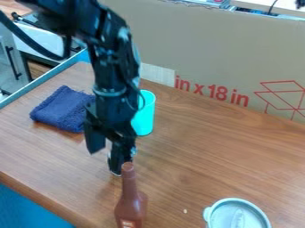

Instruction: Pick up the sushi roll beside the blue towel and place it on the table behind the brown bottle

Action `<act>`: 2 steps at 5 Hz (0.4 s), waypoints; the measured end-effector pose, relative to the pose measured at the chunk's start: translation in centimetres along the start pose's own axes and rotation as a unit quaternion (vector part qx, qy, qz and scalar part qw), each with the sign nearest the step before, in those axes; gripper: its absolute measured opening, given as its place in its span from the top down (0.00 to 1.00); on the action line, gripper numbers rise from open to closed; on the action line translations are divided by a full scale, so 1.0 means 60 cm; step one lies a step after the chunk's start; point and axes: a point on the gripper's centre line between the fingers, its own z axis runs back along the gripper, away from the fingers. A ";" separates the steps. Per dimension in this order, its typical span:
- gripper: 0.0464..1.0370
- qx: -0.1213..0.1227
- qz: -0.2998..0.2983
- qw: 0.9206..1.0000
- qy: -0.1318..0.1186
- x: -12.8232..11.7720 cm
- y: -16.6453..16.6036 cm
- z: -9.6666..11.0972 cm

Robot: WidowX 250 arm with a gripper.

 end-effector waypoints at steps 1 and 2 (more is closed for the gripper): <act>0.04 -0.005 0.020 0.999 -0.036 -0.038 0.025 0.071; 0.04 -0.004 0.030 0.998 -0.057 -0.071 0.049 0.122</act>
